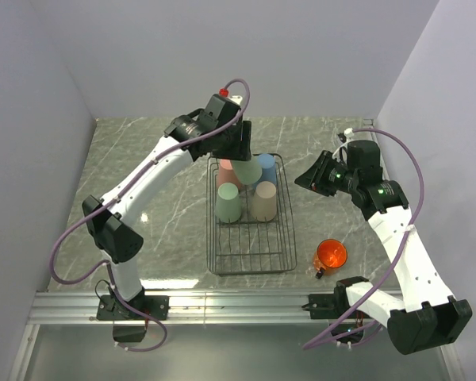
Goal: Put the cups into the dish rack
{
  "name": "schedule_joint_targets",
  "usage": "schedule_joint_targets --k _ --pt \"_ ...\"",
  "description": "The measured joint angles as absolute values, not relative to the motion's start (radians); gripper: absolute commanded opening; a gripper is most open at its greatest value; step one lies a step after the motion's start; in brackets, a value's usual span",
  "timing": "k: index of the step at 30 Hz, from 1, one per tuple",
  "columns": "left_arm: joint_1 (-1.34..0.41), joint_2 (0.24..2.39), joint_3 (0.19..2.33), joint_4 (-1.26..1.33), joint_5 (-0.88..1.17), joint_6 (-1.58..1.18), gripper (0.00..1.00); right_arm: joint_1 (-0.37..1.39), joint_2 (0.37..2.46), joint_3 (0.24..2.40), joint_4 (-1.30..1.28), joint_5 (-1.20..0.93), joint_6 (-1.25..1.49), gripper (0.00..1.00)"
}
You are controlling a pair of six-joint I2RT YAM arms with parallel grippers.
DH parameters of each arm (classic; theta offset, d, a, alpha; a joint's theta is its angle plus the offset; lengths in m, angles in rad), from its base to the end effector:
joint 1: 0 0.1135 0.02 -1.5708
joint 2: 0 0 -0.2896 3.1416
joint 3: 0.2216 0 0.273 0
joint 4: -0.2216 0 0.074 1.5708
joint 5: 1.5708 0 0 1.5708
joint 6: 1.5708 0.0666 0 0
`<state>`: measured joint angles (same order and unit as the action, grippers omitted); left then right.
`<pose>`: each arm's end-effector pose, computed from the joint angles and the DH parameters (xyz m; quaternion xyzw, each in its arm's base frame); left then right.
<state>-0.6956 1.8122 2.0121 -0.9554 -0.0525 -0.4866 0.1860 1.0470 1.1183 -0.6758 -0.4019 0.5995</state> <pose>0.3405 -0.2797 0.4101 0.0854 0.9138 -0.2009 0.3425 0.2387 0.0714 0.3662 0.0874 0.8683 0.3375 0.3529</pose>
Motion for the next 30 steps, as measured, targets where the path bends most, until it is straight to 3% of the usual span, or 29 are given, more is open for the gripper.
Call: schedule_joint_targets --k 30 --pt "-0.758 1.93 2.007 -0.97 -0.148 -0.43 0.0 0.185 1.044 1.091 -0.68 -0.408 0.585 0.24"
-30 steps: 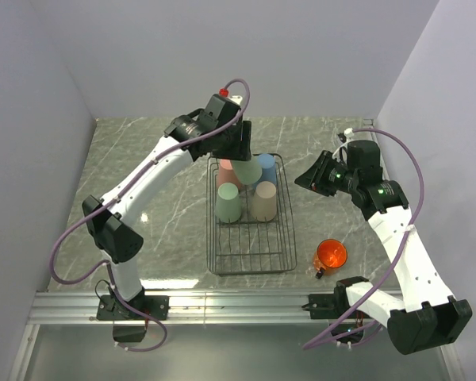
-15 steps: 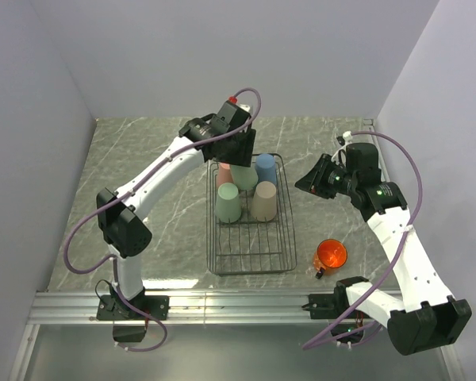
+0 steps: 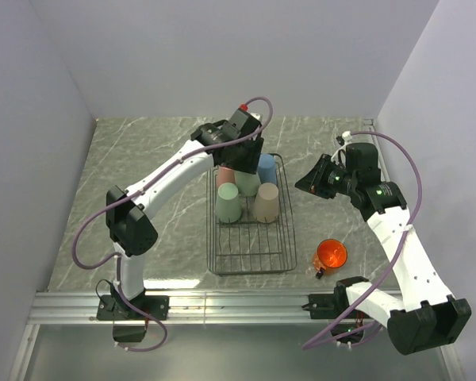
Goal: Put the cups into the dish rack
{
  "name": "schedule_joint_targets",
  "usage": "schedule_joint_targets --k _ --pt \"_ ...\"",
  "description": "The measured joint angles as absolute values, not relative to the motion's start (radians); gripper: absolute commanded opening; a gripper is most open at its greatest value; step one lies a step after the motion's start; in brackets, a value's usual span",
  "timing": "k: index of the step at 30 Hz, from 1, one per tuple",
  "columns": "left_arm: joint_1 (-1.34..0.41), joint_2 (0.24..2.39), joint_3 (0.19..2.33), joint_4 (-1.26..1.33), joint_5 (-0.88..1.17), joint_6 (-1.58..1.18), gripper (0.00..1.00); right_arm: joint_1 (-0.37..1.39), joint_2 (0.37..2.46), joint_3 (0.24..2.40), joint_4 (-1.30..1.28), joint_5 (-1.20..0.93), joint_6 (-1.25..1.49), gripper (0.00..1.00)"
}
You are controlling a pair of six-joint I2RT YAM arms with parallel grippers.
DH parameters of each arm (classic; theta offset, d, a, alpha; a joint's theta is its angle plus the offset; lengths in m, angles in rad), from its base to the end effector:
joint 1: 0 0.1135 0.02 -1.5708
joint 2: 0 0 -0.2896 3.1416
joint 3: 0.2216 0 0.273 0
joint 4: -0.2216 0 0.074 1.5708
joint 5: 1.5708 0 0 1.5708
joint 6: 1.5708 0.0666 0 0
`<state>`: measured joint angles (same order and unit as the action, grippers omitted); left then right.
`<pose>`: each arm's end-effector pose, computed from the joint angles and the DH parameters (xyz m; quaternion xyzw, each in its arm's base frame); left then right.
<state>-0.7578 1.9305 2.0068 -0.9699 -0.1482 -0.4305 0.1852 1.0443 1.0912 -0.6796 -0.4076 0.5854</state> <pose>0.3485 -0.3163 0.3557 0.1290 0.9321 -0.1276 0.3136 0.2376 0.0714 0.3564 0.0840 0.8743 0.3337 0.3424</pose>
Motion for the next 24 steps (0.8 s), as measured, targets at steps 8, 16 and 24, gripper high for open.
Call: schedule_joint_targets --k 8,16,24 --pt "-0.801 1.961 2.007 -0.982 -0.212 -0.426 0.0 0.185 1.058 1.091 -0.68 -0.409 0.582 0.23" --pt "-0.809 1.967 2.007 -0.992 -0.25 -0.421 0.0 0.185 1.068 1.091 -0.68 -0.409 0.577 0.22" --pt "-0.828 2.014 2.008 -0.991 -0.264 -0.422 0.34 0.185 1.07 1.091 -0.68 -0.409 0.574 0.22"
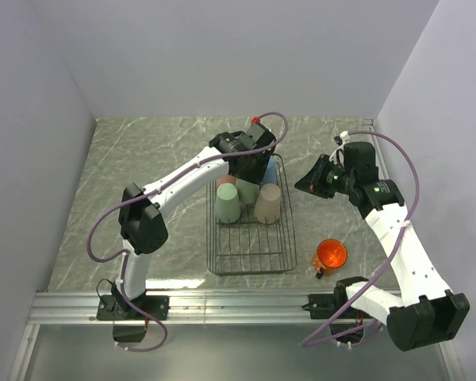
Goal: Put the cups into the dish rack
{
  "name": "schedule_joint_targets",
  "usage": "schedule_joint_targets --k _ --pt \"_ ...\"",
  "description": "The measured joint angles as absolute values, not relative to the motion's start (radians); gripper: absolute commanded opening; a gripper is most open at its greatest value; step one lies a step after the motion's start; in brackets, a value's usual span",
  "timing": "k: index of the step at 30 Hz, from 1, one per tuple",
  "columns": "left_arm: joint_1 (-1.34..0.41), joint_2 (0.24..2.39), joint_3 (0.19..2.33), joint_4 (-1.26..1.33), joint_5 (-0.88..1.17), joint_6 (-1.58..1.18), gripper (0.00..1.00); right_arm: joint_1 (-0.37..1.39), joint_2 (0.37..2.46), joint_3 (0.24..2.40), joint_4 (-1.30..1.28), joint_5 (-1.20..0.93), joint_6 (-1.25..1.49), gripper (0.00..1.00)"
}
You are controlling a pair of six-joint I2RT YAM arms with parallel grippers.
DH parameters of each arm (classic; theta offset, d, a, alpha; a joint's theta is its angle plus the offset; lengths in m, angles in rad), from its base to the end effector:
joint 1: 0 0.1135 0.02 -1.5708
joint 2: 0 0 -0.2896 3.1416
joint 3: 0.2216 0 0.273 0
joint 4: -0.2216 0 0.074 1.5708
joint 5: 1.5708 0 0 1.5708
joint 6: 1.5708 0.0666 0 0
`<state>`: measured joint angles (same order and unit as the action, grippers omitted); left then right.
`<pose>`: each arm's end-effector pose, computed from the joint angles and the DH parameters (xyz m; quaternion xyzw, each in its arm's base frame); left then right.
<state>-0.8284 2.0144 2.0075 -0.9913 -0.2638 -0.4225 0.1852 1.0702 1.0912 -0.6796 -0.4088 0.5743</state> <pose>0.3413 -0.3463 0.3170 0.1553 0.9389 -0.0616 0.3008 0.2437 0.0726 0.3505 0.0822 0.8798 0.3291 0.3330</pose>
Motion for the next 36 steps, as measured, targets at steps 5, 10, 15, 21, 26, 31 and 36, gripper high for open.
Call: schedule_joint_targets --k 5,10,15,21,26,31,36 --pt "-0.836 2.019 2.008 -0.991 -0.272 -0.422 0.53 0.185 1.07 1.088 -0.678 -0.408 0.574 0.22" --pt "-0.836 2.019 2.008 -0.99 -0.276 -0.421 0.79 0.185 1.07 1.073 -0.675 -0.408 0.574 0.22" --pt "-0.838 2.019 2.008 -0.985 -0.277 -0.422 0.96 0.185 1.07 1.072 -0.674 -0.408 0.574 0.21" --pt "-0.838 2.019 2.008 -0.986 -0.279 -0.425 0.97 0.185 1.07 1.072 -0.674 -0.408 0.574 0.22" --pt "-0.839 2.019 2.033 -0.99 -0.279 -0.43 0.97 0.185 1.07 1.072 -0.674 -0.408 0.574 0.21" --pt "-0.839 2.012 2.079 -0.992 -0.278 -0.435 0.97 0.185 1.07 1.072 -0.675 -0.408 0.574 0.21" --pt "-0.838 1.967 2.096 -0.995 -0.281 -0.445 0.99 0.185 1.07 1.078 -0.734 -0.35 0.563 0.21"
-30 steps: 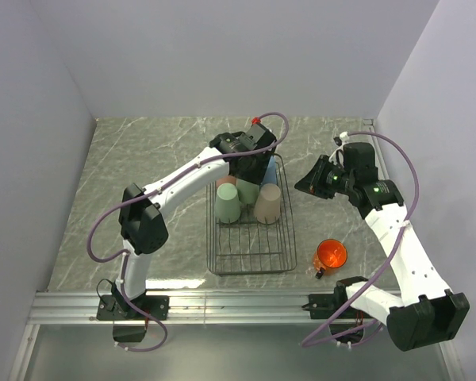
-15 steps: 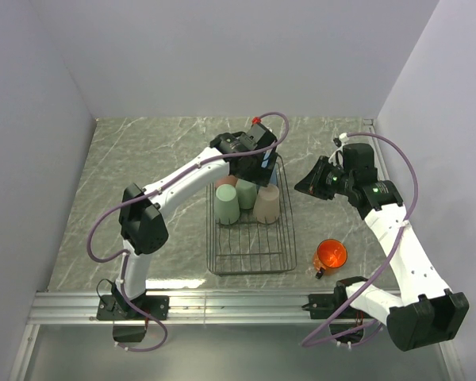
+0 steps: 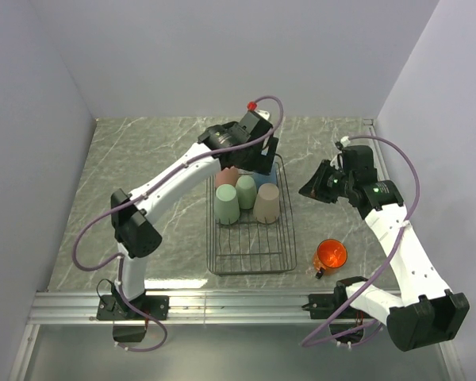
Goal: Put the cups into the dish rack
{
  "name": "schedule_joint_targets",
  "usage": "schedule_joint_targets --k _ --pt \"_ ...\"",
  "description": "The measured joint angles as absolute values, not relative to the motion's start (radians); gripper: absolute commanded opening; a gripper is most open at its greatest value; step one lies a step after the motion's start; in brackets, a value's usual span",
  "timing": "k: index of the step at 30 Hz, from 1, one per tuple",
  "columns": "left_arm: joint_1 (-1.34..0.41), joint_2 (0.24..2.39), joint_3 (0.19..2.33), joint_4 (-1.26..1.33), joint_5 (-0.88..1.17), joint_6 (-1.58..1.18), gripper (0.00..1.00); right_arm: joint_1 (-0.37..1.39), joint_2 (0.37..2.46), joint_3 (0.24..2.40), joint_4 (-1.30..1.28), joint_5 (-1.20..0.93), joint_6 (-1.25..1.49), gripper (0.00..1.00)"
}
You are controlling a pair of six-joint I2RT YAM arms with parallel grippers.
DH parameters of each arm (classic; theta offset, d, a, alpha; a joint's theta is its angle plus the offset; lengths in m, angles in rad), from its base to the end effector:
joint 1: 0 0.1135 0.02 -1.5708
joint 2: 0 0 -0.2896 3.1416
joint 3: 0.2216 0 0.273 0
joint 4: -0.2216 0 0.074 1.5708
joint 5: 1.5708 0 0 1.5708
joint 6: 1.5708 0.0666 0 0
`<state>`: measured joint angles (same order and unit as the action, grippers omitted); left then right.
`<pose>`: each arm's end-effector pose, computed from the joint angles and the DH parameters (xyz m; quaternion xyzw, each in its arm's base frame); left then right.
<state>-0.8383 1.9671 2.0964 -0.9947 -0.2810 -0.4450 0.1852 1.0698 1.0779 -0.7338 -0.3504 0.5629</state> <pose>0.3331 -0.3428 0.3694 0.1341 0.9207 -0.0994 0.3527 0.2404 0.0683 0.3390 0.0984 0.8955 0.2955 0.3178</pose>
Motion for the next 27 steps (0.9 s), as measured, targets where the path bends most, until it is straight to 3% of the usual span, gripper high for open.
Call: schedule_joint_targets --k 2,4,5,7,9,10,17,27 --pt "-0.836 1.936 2.096 -0.995 -0.286 -0.455 0.99 0.185 1.068 1.079 -0.781 -0.303 0.56 0.22" --pt "-0.83 1.893 2.095 -0.993 -0.286 -0.467 0.99 0.185 1.068 1.079 -0.838 -0.255 0.559 0.31" --pt "-0.826 1.872 2.09 -0.991 -0.285 -0.471 0.98 0.185 1.068 1.078 -0.869 -0.233 0.562 0.38" --pt "-0.812 1.814 2.053 -0.971 -0.279 -0.485 0.98 0.185 1.066 1.068 -0.915 -0.197 0.571 0.69" --pt "-0.794 1.751 2.006 -0.958 -0.274 -0.5 0.98 0.185 1.056 1.043 -0.959 -0.168 0.577 0.83" --pt "-0.784 1.72 1.979 -0.95 -0.27 -0.508 0.98 0.185 1.048 1.027 -0.98 -0.156 0.582 0.85" --pt "-0.761 1.644 1.855 -0.915 -0.246 -0.541 0.97 0.185 0.971 0.935 -1.076 -0.112 0.611 0.84" --pt "-0.76 1.64 1.797 -0.9 -0.206 -0.547 0.96 0.185 0.94 0.775 -1.06 -0.069 0.672 0.68"
